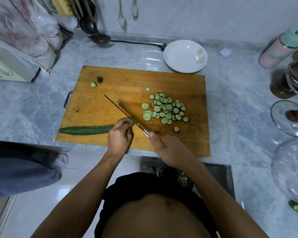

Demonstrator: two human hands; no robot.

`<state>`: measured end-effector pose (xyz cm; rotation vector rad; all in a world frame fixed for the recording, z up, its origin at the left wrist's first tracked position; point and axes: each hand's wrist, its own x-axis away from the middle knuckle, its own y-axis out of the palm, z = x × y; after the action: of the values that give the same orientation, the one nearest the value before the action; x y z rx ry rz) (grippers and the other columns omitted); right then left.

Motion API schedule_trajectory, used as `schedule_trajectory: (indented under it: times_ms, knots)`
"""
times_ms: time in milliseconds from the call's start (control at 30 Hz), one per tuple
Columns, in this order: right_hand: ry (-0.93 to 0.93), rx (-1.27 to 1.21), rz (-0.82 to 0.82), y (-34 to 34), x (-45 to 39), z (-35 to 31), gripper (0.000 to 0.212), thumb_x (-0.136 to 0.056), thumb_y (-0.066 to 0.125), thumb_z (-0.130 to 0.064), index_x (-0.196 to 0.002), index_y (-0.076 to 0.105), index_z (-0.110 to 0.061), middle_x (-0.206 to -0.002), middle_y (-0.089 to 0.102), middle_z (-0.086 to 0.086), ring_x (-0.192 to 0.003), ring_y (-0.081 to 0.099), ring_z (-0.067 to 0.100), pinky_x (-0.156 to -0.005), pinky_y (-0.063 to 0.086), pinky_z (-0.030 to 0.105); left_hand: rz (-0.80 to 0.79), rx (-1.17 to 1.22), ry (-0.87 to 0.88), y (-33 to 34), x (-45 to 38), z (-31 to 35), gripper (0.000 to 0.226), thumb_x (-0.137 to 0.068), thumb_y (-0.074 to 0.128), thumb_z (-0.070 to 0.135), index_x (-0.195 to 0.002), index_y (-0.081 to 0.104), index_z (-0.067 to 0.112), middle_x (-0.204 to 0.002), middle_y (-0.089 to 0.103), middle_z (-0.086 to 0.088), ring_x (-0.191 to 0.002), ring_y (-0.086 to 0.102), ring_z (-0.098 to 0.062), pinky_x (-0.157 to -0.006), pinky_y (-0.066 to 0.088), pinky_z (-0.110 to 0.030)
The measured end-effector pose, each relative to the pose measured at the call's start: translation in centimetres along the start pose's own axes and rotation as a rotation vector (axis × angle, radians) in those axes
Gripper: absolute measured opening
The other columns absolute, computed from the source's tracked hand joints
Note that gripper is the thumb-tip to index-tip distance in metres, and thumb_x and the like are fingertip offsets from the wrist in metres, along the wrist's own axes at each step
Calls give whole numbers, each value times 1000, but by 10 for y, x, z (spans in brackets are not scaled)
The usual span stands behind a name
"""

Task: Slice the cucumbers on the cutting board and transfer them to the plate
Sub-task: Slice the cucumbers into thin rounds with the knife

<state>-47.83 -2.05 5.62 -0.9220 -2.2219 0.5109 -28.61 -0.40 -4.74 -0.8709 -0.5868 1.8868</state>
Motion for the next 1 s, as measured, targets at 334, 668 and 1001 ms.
schedule_trajectory:
  times_ms: [334, 668, 1001]
  knots:
    - [32, -10, -49, -6, -3, -6, 63, -104, 22, -54, -55, 38, -18, -61, 44, 1, -62, 44, 16, -72, 34, 32, 3, -12, -23, 0, 1, 3, 28, -74, 60, -15, -92, 75, -1, -106, 70, -11, -86, 62, -16, -82, 41, -9]
    - [103, -19, -60, 11, -22, -10, 63, -103, 21, -57, -58, 41, -17, -69, 50, 8, -70, 49, 22, -68, 33, 30, 2, -10, -20, 3, 2, 2, 26, -70, 62, -16, -87, 75, -1, -103, 70, -11, -81, 64, -19, -75, 44, -15]
    - [98, -134, 22, 12, -30, 4, 67, -102, 23, -58, -55, 43, -15, -54, 46, 2, -52, 46, 19, -61, 35, 31, -7, -40, 7, 2, 2, 0, 26, -78, 62, -10, -98, 74, 1, -107, 69, -10, -91, 63, -23, -83, 52, -28]
